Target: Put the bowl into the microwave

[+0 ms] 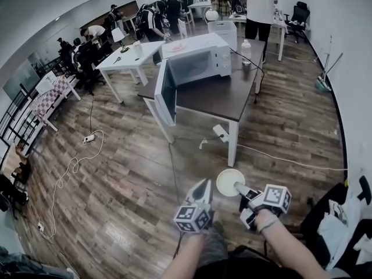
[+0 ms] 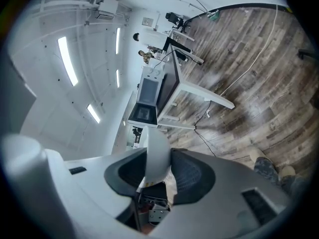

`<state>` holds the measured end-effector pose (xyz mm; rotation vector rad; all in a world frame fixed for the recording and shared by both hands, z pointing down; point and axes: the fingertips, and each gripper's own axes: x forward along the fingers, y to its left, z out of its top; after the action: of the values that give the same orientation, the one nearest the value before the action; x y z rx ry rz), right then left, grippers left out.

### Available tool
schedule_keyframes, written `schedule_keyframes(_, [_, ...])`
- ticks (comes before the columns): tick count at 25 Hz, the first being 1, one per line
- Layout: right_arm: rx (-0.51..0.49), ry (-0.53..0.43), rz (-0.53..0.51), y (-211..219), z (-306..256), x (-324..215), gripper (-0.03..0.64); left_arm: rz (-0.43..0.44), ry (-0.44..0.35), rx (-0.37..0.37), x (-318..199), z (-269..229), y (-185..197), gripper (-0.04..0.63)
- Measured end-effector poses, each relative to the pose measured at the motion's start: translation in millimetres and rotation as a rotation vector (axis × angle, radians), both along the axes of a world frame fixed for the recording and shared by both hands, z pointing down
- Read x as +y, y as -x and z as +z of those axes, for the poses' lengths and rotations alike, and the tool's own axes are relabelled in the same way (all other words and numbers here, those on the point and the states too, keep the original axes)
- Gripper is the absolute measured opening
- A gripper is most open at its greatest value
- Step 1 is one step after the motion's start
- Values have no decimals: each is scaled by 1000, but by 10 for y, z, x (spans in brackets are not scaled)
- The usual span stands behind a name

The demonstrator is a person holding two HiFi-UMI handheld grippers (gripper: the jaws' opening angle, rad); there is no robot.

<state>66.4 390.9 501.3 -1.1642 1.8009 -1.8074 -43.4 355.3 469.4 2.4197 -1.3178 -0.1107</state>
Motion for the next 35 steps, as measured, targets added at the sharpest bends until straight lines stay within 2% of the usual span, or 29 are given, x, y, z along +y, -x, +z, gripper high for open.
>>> schedule_keyframes(22, [-17, 15, 39, 148, 19, -1995, 143, 51, 17, 10, -2007, -23, 53, 12])
schedule_keyframes(29, [-34, 10, 57, 229, 29, -2435, 144, 69, 17, 14, -2444, 15, 114, 12])
schedule_keyframes(35, [-30, 20, 72, 222, 40, -2621, 143, 83, 33, 18, -2611, 88, 112, 12])
